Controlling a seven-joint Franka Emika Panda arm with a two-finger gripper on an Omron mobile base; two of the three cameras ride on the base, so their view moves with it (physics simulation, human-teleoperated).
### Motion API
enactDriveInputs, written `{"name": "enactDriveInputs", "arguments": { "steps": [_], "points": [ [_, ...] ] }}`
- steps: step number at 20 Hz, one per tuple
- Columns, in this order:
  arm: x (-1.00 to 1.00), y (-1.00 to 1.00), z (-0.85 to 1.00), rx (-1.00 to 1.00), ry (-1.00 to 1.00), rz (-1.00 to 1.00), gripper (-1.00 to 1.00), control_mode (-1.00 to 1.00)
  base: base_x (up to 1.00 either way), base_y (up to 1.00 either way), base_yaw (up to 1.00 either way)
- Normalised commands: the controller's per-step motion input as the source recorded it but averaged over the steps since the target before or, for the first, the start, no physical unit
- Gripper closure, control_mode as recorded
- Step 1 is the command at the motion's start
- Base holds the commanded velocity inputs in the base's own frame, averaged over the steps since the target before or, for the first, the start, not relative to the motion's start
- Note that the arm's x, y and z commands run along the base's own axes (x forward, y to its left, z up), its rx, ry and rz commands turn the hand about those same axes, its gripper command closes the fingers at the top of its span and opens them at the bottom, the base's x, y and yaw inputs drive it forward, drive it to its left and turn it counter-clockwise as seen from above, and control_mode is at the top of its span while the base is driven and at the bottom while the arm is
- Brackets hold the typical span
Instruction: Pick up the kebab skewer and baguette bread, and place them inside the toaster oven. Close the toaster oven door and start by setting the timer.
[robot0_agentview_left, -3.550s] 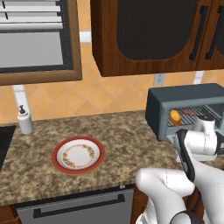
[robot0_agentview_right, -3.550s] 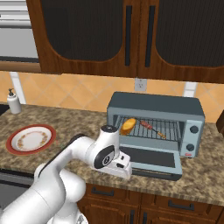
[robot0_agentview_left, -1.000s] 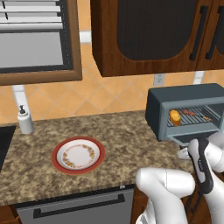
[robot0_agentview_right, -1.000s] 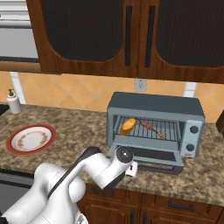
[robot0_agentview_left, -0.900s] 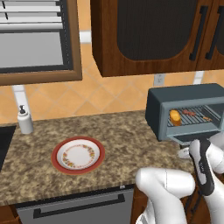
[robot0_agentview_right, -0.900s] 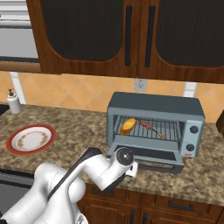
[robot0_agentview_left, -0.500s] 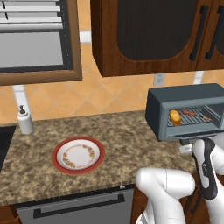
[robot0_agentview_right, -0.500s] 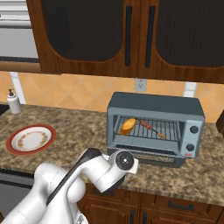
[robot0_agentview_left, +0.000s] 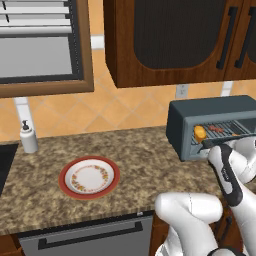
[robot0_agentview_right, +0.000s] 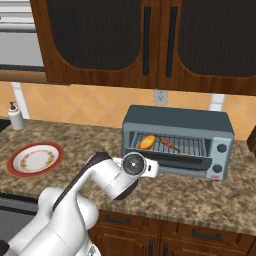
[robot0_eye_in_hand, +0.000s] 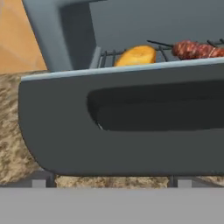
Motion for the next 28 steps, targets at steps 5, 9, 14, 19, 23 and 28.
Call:
{"name": "enactDriveInputs", "arguments": {
  "steps": [5, 9, 14, 19, 23, 28],
  "points": [
    [0.20, -0.50, 0.28, -0.13, 0.00, 0.00, -1.00, -1.00, 0.00, 0.00, 0.00],
    [0.10, -0.51, 0.30, -0.16, 0.02, 0.00, -1.00, -1.00, 0.00, 0.00, 0.00],
    [0.17, -0.22, 0.11, -0.19, 0.00, 0.00, -1.00, -1.00, 0.00, 0.00, 0.00],
    [0.39, -0.05, 0.00, -0.17, 0.00, 0.00, -1.00, -1.00, 0.00, 0.00, 0.00],
    [0.52, 0.00, 0.00, -0.10, 0.00, 0.00, -1.00, -1.00, 0.00, 0.00, 0.00],
    [0.38, -0.16, 0.11, -0.05, 0.05, 0.00, -1.00, -1.00, 0.00, 0.00, 0.00]
  ]
}}
